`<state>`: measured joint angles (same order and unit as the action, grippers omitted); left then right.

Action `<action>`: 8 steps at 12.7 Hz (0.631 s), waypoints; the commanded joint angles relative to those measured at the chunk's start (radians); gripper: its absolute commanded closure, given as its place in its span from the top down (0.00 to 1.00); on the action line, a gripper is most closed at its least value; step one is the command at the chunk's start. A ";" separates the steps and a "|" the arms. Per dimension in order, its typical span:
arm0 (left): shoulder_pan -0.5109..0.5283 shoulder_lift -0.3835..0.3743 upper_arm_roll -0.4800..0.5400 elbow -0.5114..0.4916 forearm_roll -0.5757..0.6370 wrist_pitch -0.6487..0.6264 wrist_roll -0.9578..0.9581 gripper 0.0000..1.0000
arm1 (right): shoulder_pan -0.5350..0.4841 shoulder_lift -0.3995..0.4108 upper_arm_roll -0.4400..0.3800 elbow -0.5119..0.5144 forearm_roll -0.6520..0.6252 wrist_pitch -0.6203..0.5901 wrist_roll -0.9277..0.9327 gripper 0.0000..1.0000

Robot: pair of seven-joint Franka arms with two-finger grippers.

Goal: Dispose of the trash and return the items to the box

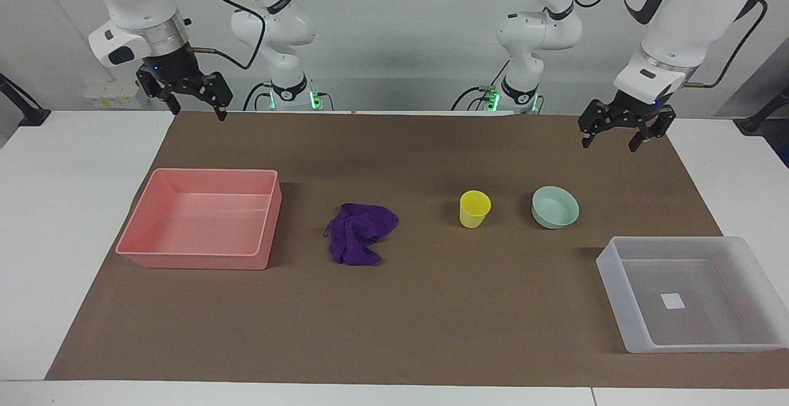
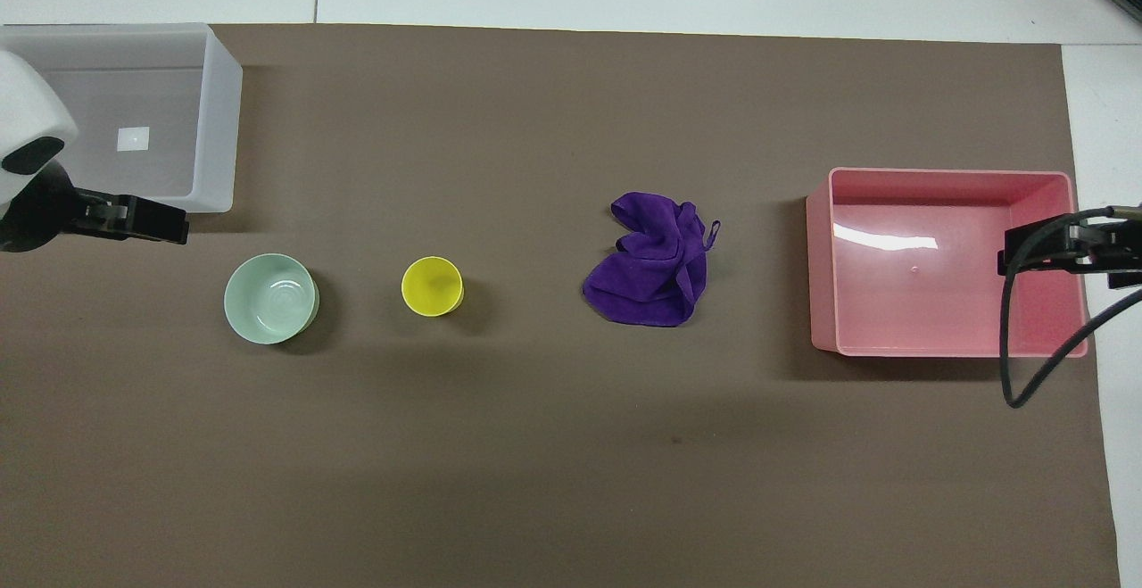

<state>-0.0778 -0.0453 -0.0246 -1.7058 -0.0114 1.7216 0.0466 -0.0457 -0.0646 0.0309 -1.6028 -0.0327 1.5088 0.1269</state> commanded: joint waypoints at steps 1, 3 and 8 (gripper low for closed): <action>0.041 -0.027 -0.008 -0.110 -0.015 0.099 0.039 1.00 | -0.005 -0.027 0.006 -0.039 0.000 0.037 -0.026 1.00; 0.052 -0.025 -0.008 -0.176 -0.015 0.165 0.042 1.00 | -0.005 -0.027 0.006 -0.046 0.000 0.044 -0.027 1.00; 0.092 0.004 -0.008 -0.360 -0.058 0.384 0.061 1.00 | -0.005 -0.041 0.006 -0.077 0.005 0.041 -0.026 1.00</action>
<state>-0.0056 -0.0357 -0.0239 -1.9812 -0.0468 2.0144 0.0817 -0.0452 -0.0665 0.0326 -1.6253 -0.0327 1.5225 0.1269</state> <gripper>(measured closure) 0.000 0.000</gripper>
